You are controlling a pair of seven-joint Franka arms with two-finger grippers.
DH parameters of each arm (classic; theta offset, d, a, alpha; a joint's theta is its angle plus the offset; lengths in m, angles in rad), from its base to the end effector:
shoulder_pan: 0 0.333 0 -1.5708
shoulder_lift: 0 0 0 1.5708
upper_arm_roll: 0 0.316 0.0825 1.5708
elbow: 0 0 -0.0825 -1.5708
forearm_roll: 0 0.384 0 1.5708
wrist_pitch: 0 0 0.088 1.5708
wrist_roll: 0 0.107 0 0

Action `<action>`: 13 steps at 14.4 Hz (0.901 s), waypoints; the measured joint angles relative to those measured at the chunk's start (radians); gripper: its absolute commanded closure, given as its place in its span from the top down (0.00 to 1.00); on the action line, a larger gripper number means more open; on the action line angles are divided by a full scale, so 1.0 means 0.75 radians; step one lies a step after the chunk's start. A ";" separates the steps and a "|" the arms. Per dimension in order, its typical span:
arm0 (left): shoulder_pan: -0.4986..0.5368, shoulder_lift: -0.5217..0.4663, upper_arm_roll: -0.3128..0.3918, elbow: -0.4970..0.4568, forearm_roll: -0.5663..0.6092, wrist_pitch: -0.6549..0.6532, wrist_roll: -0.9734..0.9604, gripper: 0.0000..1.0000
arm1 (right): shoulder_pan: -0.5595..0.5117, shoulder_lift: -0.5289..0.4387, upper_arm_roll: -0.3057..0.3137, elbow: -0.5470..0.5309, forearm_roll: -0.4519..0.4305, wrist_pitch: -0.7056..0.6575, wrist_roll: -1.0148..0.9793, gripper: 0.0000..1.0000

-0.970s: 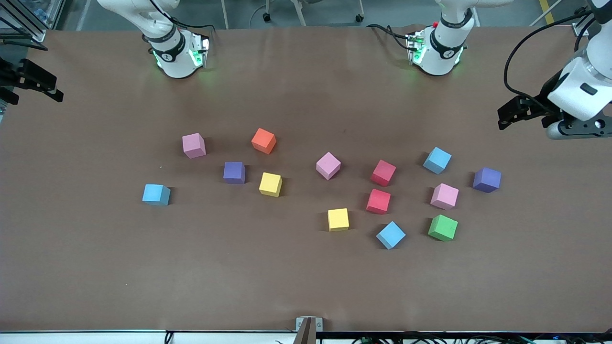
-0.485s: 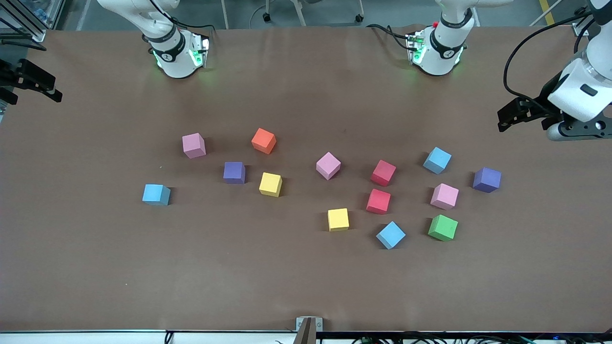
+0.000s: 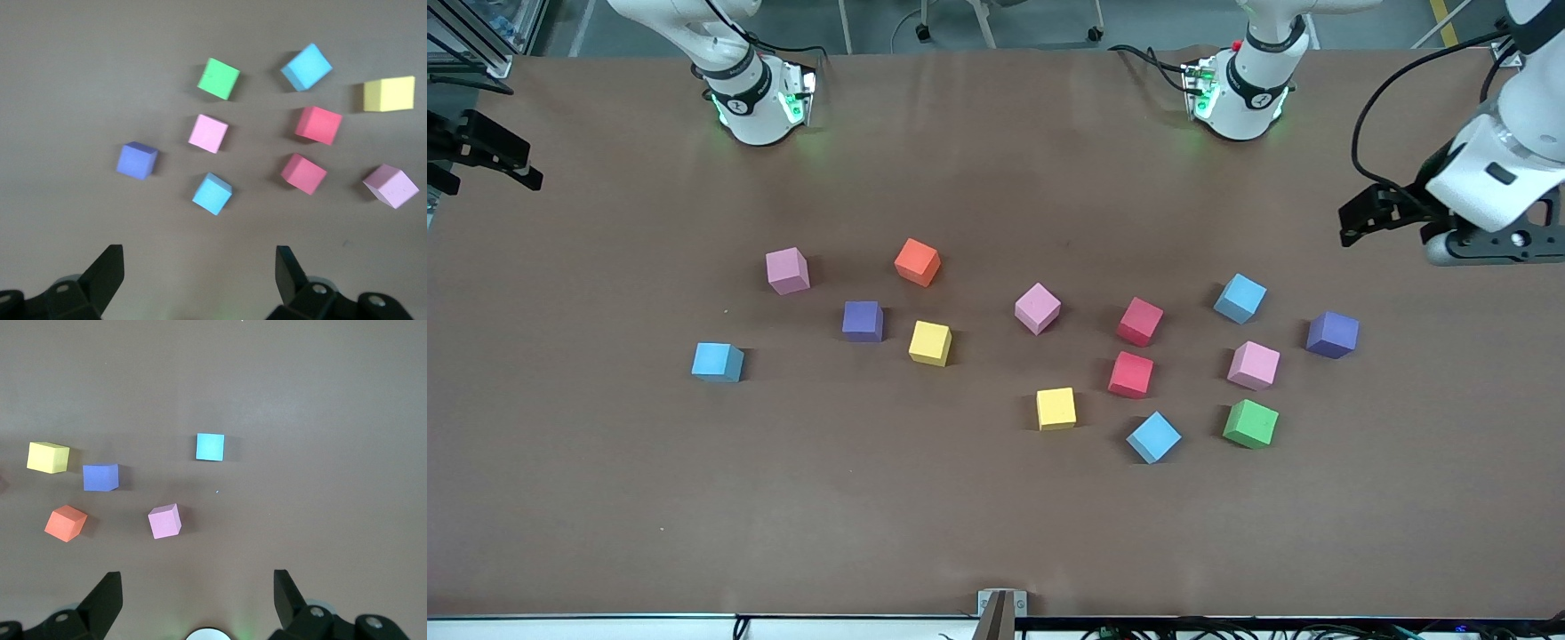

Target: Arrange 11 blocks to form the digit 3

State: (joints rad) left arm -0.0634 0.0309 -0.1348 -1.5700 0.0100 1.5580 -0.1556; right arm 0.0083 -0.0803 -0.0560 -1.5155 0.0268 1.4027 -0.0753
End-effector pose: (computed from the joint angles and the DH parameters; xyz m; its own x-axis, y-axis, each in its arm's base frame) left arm 0.5512 -0.1084 0.6067 0.9983 -0.0424 -0.0412 -0.0429 -0.9990 -0.0124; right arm 0.5102 -0.0226 0.6784 0.9990 0.0324 -0.0301 0.0314 -0.9989 -0.0334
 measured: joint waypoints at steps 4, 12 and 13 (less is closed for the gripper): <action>-0.152 0.231 -0.085 0.029 0.003 0.157 -0.114 1.00 | 0.000 0.001 0.001 0.001 0.000 0.009 0.000 1.00; -0.420 0.615 -0.108 0.039 0.043 0.466 -0.852 1.00 | 0.001 0.003 0.003 0.002 0.000 0.009 0.000 1.00; -0.433 0.637 -0.108 -0.013 0.043 0.582 -1.001 1.00 | 0.001 0.003 0.003 0.002 0.000 0.009 0.000 1.00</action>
State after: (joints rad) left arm -0.3882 0.5086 -0.2160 -1.5796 0.0422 1.9945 -0.9065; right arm 0.0087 -0.0780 -0.0537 -1.5144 0.0268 1.4096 -0.0755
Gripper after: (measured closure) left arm 0.000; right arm 0.000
